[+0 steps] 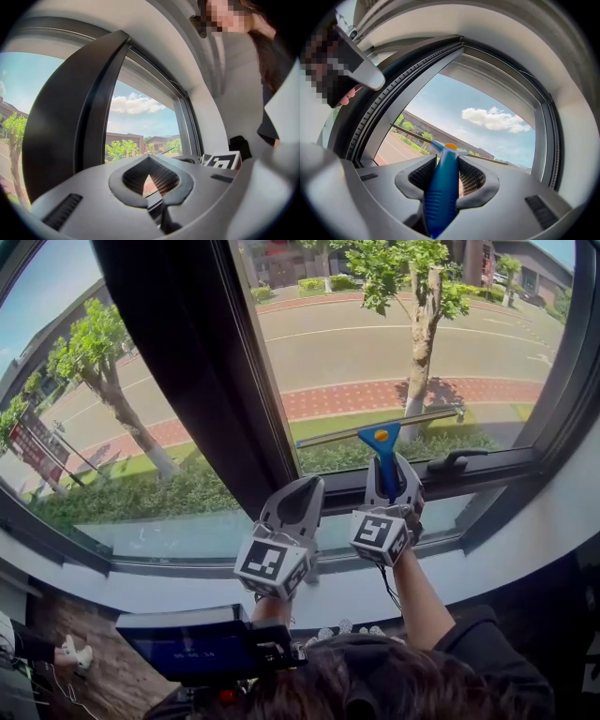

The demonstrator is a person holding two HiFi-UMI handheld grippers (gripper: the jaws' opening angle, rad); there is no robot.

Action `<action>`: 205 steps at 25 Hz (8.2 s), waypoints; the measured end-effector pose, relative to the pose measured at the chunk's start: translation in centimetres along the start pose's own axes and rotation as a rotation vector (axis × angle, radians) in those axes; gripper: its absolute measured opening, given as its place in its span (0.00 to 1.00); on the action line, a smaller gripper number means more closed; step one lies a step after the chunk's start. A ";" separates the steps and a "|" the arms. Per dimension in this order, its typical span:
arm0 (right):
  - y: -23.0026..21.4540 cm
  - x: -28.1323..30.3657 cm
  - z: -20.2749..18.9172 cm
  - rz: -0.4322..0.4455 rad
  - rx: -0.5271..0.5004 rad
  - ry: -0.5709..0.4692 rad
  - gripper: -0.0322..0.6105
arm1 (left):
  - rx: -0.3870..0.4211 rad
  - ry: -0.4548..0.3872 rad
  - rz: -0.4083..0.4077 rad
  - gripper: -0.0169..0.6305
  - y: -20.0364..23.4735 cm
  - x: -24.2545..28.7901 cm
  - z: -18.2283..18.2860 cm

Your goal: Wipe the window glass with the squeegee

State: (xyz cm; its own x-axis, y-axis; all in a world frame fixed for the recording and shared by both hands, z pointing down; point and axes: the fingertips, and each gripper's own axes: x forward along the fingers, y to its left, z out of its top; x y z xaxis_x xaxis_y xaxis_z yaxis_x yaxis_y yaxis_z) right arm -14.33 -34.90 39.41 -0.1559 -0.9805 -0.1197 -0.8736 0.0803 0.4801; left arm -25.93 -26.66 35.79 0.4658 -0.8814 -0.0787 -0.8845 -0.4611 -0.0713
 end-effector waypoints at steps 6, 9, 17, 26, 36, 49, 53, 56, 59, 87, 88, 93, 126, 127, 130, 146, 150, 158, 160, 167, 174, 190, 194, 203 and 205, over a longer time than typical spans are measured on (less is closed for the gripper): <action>0.8 -0.4 -1.3 0.012 -0.006 0.025 0.27 | -0.004 0.011 0.001 0.03 -0.2 0.0 -0.1; 1.3 -0.6 -2.2 0.019 -0.005 0.044 0.27 | 0.001 0.021 -0.005 0.03 -0.3 0.1 -0.2; 2.6 -1.0 -4.2 0.038 -0.017 0.079 0.27 | 0.011 0.037 -0.011 0.03 -0.5 0.2 -0.4; 3.6 -1.3 -6.4 0.053 -0.040 0.111 0.27 | 0.013 0.047 -0.011 0.03 -0.6 0.2 -0.5; 4.3 -1.5 -7.4 0.070 -0.044 0.133 0.27 | 0.020 0.051 -0.018 0.03 -0.8 0.4 -0.4; 5.4 -1.8 -9.6 0.096 0.024 0.190 0.27 | 0.021 0.056 -0.012 0.03 -0.6 0.2 -0.6; 5.5 -2.0 -10.6 0.108 0.079 0.225 0.27 | 0.024 0.053 -0.018 0.03 -0.6 0.1 -0.7; 5.5 -2.0 -10.9 0.109 0.093 0.229 0.27 | 0.018 0.053 -0.015 0.03 -0.5 0.1 -0.8; 5.5 -1.9 -10.9 0.109 0.099 0.227 0.27 | 0.019 0.052 -0.013 0.03 -0.4 0.0 -0.9; 4.0 -4.2 -8.8 0.112 0.150 0.171 0.27 | -0.012 0.015 -0.014 0.03 -0.2 -3.3 -3.9; 3.6 -4.4 -8.6 0.110 0.154 0.176 0.27 | -0.016 0.016 -0.011 0.03 -0.1 -3.4 -3.7; 0.9 -6.6 -7.7 0.092 0.156 0.189 0.27 | -0.019 0.013 0.007 0.03 -0.6 -4.6 -2.3; -20.9 -30.4 -9.1 0.125 0.236 0.093 0.27 | -0.004 0.048 0.188 0.03 -28.9 -16.7 3.2; -21.2 -31.0 -8.5 0.126 0.242 0.095 0.27 | -0.002 0.044 0.180 0.03 -29.4 -16.9 3.4; -21.6 -33.0 -8.4 0.120 0.219 0.094 0.27 | 0.000 0.039 0.151 0.03 -30.9 -17.9 3.0; -23.8 -44.6 -4.1 0.152 0.250 0.049 0.27 | -0.067 0.050 0.110 0.03 -36.4 -25.8 1.8; -24.1 -45.3 -2.7 0.169 0.236 0.020 0.27 | -0.060 0.024 0.100 0.03 -37.0 -25.6 3.0; -25.6 -45.1 -2.6 0.190 0.235 0.017 0.27 | -0.048 0.003 0.154 0.03 -37.5 -24.5 3.5; -26.1 -45.2 -2.9 0.192 0.244 0.029 0.27 | -0.046 0.005 0.154 0.03 -38.1 -24.3 3.8; -27.9 -45.5 -3.5 0.201 0.266 0.015 0.27 | -0.028 -0.017 0.154 0.03 -39.8 -23.3 4.7; -29.8 -45.7 -3.8 0.189 0.266 0.004 0.27 | -0.028 -0.007 0.148 0.03 -41.1 -22.7 4.7; -31.5 -46.8 -3.2 0.160 0.260 -0.019 0.27 | -0.018 0.000 0.099 0.03 -42.7 -21.9 5.4; -31.7 -46.8 -3.2 0.154 0.255 -0.018 0.27 | -0.001 -0.005 0.081 0.03 -43.2 -21.5 5.6; -32.0 -46.4 -2.8 0.141 0.258 -0.023 0.27 | 0.003 -0.007 0.074 0.03 -42.9 -21.1 5.5; -32.0 -46.4 -2.9 0.140 0.257 -0.019 0.27 | 0.002 -0.009 0.076 0.03 -42.8 -21.0 5.5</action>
State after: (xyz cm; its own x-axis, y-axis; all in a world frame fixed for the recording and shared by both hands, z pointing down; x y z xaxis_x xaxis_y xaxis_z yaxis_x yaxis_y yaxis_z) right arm 22.23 7.56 32.10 -0.2902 -0.9531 -0.0855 -0.9307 0.2603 0.2571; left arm 2.28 12.14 35.03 0.3973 -0.9130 -0.0927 -0.9173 -0.3924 -0.0670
